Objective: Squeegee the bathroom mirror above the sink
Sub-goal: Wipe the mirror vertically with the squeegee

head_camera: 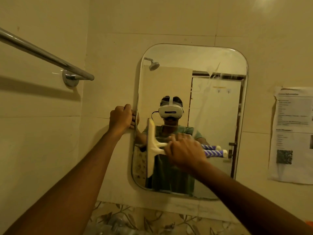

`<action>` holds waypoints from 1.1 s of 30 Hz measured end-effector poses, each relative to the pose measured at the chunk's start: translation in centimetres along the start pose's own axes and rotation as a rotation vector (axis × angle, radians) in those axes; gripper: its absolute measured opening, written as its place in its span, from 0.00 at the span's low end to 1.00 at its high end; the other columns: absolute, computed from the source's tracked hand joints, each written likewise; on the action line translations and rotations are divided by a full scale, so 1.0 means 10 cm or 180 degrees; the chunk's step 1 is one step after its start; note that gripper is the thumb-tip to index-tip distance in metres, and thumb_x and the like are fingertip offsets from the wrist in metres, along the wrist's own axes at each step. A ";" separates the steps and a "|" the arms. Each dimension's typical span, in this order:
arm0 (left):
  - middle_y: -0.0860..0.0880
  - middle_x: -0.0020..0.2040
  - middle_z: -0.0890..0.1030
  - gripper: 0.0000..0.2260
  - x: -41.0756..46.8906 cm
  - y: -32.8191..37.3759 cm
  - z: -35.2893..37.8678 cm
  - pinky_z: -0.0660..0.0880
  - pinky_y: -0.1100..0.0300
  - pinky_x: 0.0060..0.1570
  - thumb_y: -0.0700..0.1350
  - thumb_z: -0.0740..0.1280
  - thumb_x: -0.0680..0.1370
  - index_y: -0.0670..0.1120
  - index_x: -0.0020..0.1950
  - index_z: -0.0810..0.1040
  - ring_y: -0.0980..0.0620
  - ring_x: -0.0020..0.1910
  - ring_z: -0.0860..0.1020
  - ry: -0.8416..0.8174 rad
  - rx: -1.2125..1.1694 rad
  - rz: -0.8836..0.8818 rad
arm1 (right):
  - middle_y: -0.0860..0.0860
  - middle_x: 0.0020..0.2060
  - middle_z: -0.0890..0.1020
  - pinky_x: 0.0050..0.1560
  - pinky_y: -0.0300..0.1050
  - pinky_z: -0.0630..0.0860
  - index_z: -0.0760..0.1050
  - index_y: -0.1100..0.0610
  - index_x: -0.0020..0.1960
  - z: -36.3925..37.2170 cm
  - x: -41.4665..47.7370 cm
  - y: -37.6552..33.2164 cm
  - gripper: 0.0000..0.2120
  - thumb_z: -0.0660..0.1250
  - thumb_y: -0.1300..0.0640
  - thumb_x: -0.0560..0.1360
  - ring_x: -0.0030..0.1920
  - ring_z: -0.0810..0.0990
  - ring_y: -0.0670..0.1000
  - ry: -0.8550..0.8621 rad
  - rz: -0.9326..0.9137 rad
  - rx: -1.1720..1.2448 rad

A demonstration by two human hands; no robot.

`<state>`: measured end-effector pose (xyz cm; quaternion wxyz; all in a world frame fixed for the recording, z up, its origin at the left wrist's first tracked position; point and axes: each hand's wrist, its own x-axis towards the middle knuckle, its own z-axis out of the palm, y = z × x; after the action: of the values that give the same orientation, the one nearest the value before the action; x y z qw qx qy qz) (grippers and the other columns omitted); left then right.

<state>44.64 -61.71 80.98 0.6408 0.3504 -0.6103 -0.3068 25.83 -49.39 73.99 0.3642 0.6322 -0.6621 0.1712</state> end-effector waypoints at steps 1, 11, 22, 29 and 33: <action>0.47 0.28 0.80 0.18 0.00 -0.01 0.00 0.76 0.63 0.22 0.46 0.56 0.80 0.43 0.35 0.78 0.53 0.20 0.77 0.0017 0.0015 0.0047 | 0.52 0.53 0.78 0.48 0.48 0.75 0.72 0.49 0.59 -0.01 -0.09 0.18 0.25 0.45 0.38 0.77 0.49 0.76 0.51 -0.0053 0.0119 0.0113; 0.45 0.30 0.80 0.19 0.01 -0.02 0.00 0.75 0.63 0.21 0.47 0.55 0.79 0.43 0.33 0.77 0.49 0.23 0.78 0.0052 0.0146 0.0207 | 0.48 0.43 0.76 0.30 0.41 0.76 0.74 0.51 0.51 -0.17 -0.41 0.25 0.26 0.40 0.41 0.78 0.32 0.73 0.44 0.0166 0.0144 0.0005; 0.45 0.30 0.80 0.19 0.00 -0.03 0.01 0.70 0.67 0.17 0.47 0.55 0.79 0.40 0.35 0.78 0.53 0.20 0.76 0.0084 0.0174 0.0170 | 0.46 0.48 0.76 0.37 0.40 0.76 0.70 0.45 0.61 -0.04 -0.40 0.52 0.15 0.49 0.45 0.80 0.39 0.75 0.44 -0.0205 0.0416 0.0499; 0.48 0.29 0.79 0.19 -0.12 -0.14 0.00 0.74 0.65 0.21 0.47 0.56 0.80 0.44 0.33 0.76 0.53 0.23 0.77 0.0042 0.0064 0.0081 | 0.43 0.31 0.66 0.23 0.37 0.67 0.71 0.50 0.44 -0.21 -0.61 0.57 0.20 0.44 0.42 0.77 0.26 0.70 0.43 0.0319 0.0467 0.0107; 0.44 0.31 0.80 0.18 -0.13 -0.15 -0.02 0.77 0.62 0.25 0.46 0.56 0.79 0.42 0.33 0.77 0.50 0.25 0.78 0.0006 -0.0057 -0.0047 | 0.49 0.34 0.73 0.30 0.43 0.69 0.76 0.52 0.46 0.00 -0.16 -0.27 0.24 0.44 0.42 0.79 0.34 0.74 0.50 0.0233 -0.0079 0.0081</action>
<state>44.79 -61.48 78.98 0.6422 0.3495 -0.6043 -0.3166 28.34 -48.69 72.24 0.3822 0.6383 -0.6381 0.1981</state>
